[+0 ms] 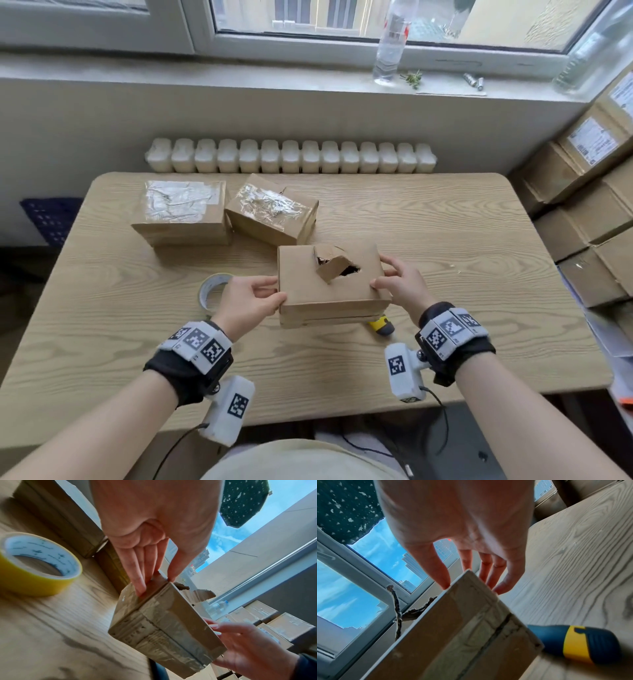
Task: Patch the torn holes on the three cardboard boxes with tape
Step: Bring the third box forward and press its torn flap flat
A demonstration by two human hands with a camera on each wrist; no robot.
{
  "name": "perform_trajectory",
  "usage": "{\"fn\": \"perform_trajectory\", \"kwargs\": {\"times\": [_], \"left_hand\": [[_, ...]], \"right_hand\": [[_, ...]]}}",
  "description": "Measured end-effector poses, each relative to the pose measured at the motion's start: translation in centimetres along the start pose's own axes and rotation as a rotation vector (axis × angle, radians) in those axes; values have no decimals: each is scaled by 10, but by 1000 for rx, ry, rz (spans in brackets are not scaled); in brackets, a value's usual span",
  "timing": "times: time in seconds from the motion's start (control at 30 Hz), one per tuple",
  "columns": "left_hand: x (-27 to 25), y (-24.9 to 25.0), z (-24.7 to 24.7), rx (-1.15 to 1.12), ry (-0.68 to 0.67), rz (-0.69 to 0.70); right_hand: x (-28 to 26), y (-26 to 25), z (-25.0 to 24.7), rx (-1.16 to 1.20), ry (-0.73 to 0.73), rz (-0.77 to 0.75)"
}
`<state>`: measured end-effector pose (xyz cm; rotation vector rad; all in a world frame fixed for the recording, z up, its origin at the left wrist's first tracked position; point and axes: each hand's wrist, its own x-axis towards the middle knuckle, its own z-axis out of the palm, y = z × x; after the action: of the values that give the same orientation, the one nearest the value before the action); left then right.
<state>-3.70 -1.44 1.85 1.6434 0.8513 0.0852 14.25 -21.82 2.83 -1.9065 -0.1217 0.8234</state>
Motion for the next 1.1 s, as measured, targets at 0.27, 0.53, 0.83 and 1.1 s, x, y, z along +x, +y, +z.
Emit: {"fn": "perform_trajectory", "kwargs": {"times": [0.27,0.53,0.83,1.1], "left_hand": [[-2,-52,-29,-49,11,-75],[-3,-77,-22,-6,12,-80],[5,-71,-16,242,116,51],[14,-52,19,569,-29,301]], "right_hand": [[-3,25,50,-21,-59,26],[-4,41,56,-54,-61,14],[26,46,64,-160,-65,-51],[31,40,75,-541,-147,-429]]}}
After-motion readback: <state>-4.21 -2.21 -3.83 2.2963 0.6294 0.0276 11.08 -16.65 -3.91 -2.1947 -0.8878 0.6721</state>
